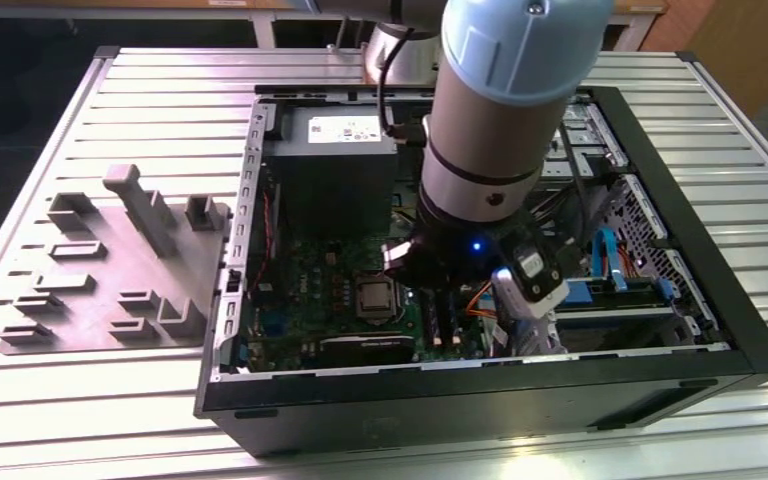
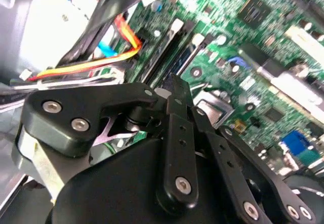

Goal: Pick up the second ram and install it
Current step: 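Press down the second ram until it locks into place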

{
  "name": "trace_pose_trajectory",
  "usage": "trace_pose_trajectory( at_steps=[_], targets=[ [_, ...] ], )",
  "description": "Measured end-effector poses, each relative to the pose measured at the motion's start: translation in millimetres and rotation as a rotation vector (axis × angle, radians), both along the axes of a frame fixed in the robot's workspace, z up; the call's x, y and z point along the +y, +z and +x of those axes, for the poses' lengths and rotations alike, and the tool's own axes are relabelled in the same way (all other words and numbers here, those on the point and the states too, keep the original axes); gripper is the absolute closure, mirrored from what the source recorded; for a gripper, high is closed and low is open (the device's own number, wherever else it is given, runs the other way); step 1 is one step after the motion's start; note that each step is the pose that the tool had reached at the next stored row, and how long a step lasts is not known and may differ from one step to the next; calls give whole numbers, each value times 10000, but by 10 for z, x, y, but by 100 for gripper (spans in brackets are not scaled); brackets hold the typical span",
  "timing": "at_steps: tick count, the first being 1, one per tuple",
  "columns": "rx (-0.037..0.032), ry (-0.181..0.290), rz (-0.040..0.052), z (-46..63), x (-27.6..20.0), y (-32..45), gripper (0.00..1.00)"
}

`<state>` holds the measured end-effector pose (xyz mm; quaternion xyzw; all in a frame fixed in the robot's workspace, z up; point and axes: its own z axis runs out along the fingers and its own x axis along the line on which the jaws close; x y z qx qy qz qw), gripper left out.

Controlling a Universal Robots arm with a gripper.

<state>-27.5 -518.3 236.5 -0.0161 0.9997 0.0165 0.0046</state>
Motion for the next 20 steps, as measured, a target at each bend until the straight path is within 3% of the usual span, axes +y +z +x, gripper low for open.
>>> trace_pose_trajectory(
  at_steps=[5, 8, 13, 20],
  targets=[
    [0, 0, 1, 0, 173, -1, 90],
    [0, 0, 1, 0, 230, -1, 90],
    [-1, 1, 0, 0, 235, 45, 90],
    [-1, 1, 0, 0, 235, 48, 90]
  ],
)
